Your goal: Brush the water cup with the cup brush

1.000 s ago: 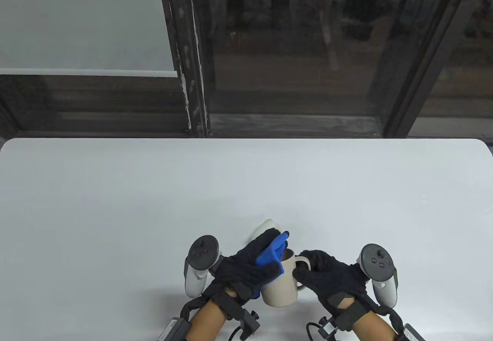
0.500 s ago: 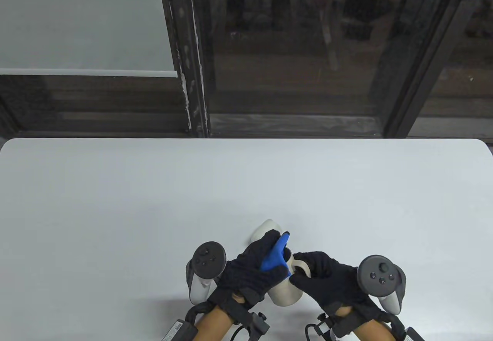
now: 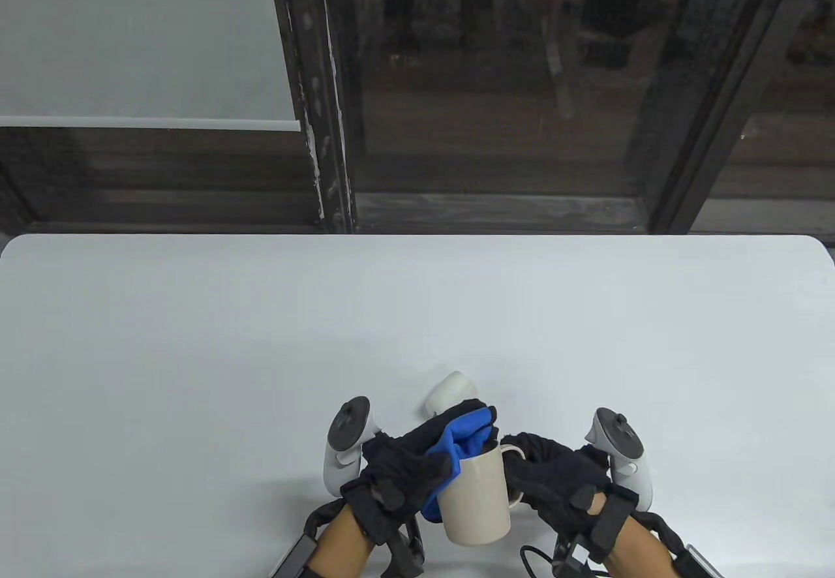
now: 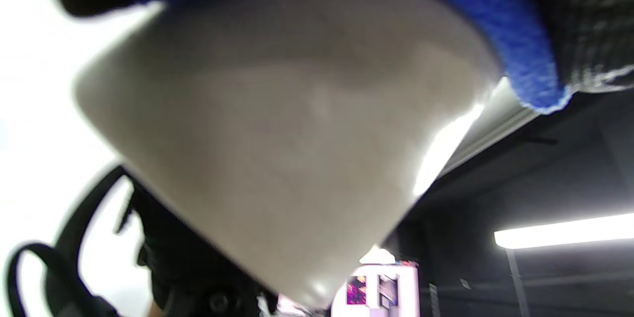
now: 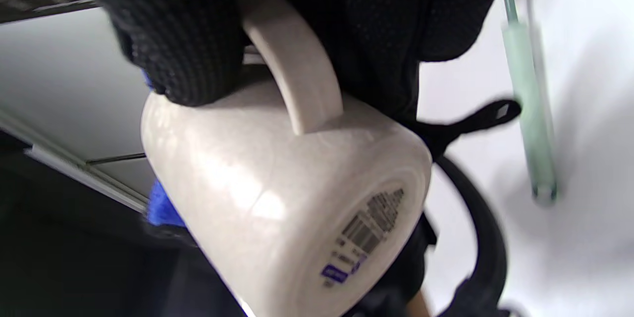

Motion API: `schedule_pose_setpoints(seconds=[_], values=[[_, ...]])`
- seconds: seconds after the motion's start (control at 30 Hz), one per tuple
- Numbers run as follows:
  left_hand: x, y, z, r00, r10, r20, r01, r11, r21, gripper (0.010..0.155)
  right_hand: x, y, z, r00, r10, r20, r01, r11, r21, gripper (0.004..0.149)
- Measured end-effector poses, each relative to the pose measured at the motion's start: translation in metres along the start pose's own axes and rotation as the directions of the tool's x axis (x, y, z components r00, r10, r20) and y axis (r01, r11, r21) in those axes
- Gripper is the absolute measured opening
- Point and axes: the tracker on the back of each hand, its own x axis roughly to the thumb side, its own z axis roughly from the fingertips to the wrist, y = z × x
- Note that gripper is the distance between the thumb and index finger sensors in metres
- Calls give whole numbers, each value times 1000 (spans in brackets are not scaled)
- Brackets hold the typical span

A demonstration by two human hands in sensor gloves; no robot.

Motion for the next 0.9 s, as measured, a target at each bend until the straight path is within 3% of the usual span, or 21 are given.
schedule_pose_setpoints(seconds=[0.07, 0.17, 0.33, 0.4, 0.53, 0.67, 0.8, 0.9], values=[[3, 4, 3, 987, -152, -43, 157, 981, 118, 99, 13, -2, 7, 973, 226, 53, -215, 964, -155, 46], [5, -1, 7, 931, -321, -171, 356, 900, 251, 100, 28, 6, 17, 852, 520, 59, -469, 808, -356, 46], [10, -14, 12, 799, -514, -312, 601, 706, 376, 100, 42, 37, 23, 571, 818, 61, -708, 529, -469, 52], [9, -15, 12, 795, -531, -293, 606, 694, 388, 100, 44, 40, 25, 518, 854, 45, -726, 466, -505, 52], [11, -18, 10, 796, -547, -260, 605, 700, 380, 94, 44, 32, 25, 547, 836, 42, -701, 485, -522, 48], [15, -17, 10, 818, -550, -170, 568, 722, 395, 87, 42, 13, 26, 654, 753, 66, -624, 587, -515, 47], [17, -14, 9, 844, -522, -124, 527, 766, 368, 80, 40, -1, 26, 710, 700, 71, -573, 634, -519, 46], [15, -10, 9, 846, -514, -138, 528, 776, 345, 74, 40, -6, 27, 701, 711, 60, -578, 615, -536, 46]])
